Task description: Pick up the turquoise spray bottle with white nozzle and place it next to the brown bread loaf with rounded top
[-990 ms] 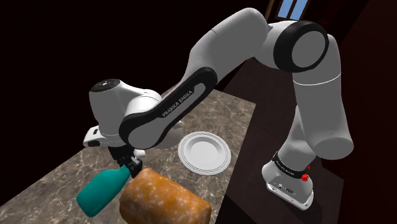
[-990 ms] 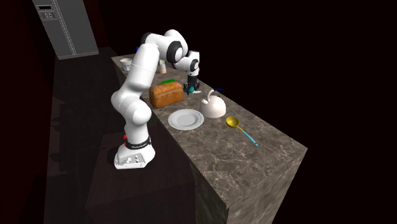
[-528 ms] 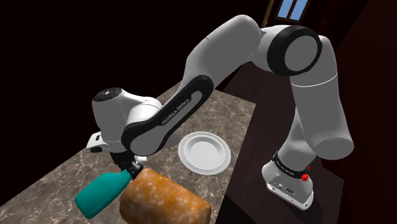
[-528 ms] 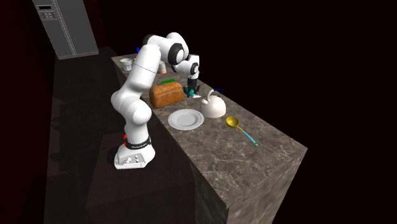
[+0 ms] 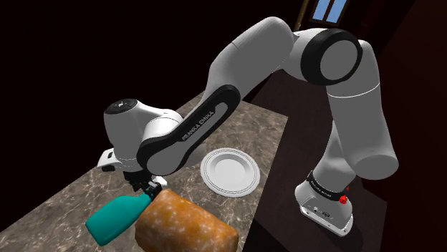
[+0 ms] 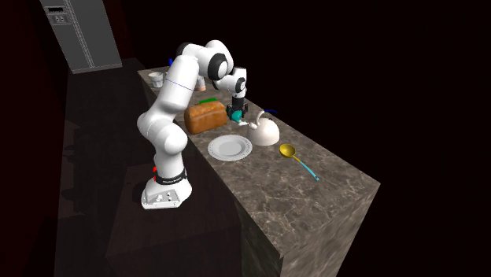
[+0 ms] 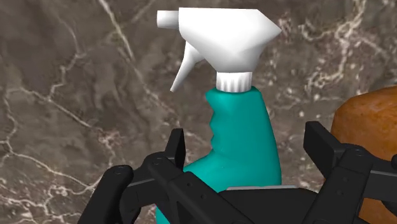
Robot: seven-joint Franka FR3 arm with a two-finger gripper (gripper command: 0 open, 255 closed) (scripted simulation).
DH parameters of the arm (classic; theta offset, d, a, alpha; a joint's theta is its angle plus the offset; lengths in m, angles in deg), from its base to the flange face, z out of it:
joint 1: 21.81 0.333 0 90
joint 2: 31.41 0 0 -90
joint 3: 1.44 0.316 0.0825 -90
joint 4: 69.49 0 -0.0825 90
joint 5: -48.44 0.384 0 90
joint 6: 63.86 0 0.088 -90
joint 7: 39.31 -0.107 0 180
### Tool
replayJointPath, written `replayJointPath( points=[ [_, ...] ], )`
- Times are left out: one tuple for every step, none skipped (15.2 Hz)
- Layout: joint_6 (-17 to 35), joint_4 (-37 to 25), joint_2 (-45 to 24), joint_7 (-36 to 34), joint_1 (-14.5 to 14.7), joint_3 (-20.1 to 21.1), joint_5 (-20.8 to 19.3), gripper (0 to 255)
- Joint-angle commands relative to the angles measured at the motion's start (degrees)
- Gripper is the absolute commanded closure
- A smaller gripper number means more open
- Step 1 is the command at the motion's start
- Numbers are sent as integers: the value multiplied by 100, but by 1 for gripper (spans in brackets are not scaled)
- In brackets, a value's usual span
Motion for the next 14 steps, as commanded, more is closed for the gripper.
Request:
replayJointPath(
  points=[
    [-1,1,-1,0,2,1,0,0],
    [-1,2,0,0,1,1,1,0],
    [-138,-19,119,28,-30,35,45,0],
    [-279,-47,235,55,-59,67,90,0],
    [-423,-85,345,82,-86,97,133,0],
    [-538,-120,428,103,-106,119,167,0],
    [-538,-120,428,104,-105,118,167,0],
    [-538,-119,429,104,-105,118,167,0],
    [-538,-119,429,104,-105,118,167,0],
    [-538,-119,428,104,-105,118,167,0],
    [-538,-120,428,104,-105,118,167,0],
    [-538,-120,428,104,-105,118,167,0],
    [-538,-120,428,104,-105,118,167,0],
    [-538,-120,428,104,-105,118,167,0]
  ],
)
